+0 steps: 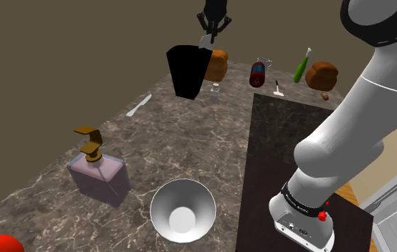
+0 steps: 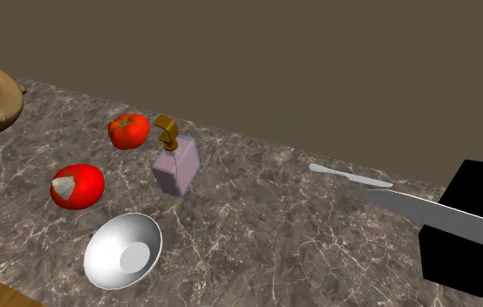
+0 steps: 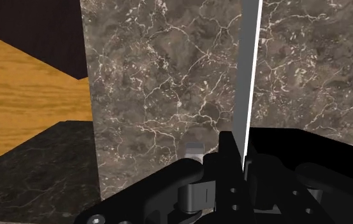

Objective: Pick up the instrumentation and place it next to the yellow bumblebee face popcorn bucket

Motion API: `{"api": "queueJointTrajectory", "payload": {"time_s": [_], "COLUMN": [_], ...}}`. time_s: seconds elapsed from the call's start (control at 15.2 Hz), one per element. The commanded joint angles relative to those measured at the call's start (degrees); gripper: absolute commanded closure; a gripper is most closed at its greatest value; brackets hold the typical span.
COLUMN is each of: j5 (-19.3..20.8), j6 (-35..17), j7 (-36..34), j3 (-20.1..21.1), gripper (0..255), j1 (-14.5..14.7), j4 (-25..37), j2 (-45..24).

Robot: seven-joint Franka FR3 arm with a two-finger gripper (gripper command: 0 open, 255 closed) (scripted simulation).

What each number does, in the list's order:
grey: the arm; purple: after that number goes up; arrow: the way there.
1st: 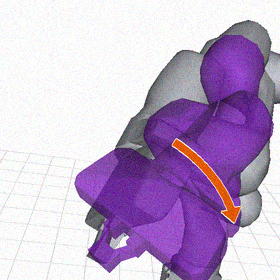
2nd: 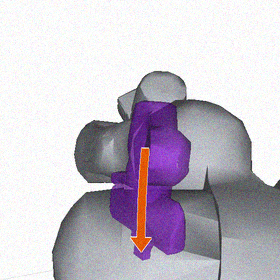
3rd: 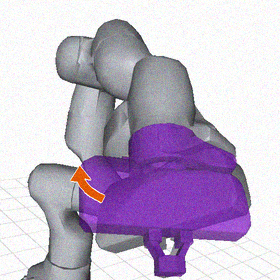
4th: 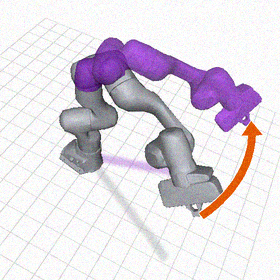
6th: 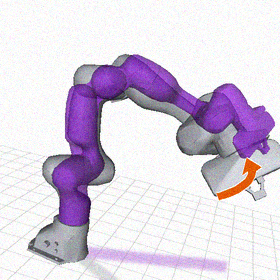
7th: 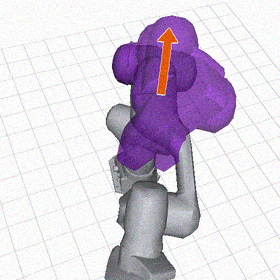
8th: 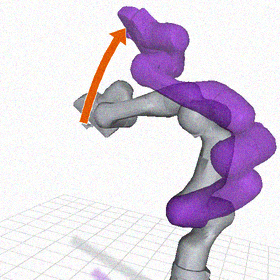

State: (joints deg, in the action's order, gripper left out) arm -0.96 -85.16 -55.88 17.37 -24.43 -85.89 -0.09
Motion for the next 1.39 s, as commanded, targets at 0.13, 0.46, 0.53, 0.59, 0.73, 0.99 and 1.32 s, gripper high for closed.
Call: {"api": "queueJointTrajectory", "payload": {"time_s": [0.13,0.46,0.53,0.59,0.73,0.99,1.32], "j5": [0.34,0.17,0.12,0.07,-0.03,-0.17,-0.27], "j6": [0.4,-2.92,-3.76,-4.59,-6.24,-9.46,-13.4], "j7": [5.51,6.99,7.05,7.1,7.18,7.33,7.46], "j3": [-2.66,-3.38,-3.4,-3.42,-3.45,-3.49,-3.5], "gripper": [255,255,255,255,255,255,255], "j1": [-2.73,-3.47,-3.49,-3.5,-3.53,-3.57,-3.58], "j4": [1.31,-2.74,-3.81,-4.85,-6.87,-10.67,-15.0], "j2": [-1.04,-0.31,-0.07,0.15,0.54,1.12,1.53]}}
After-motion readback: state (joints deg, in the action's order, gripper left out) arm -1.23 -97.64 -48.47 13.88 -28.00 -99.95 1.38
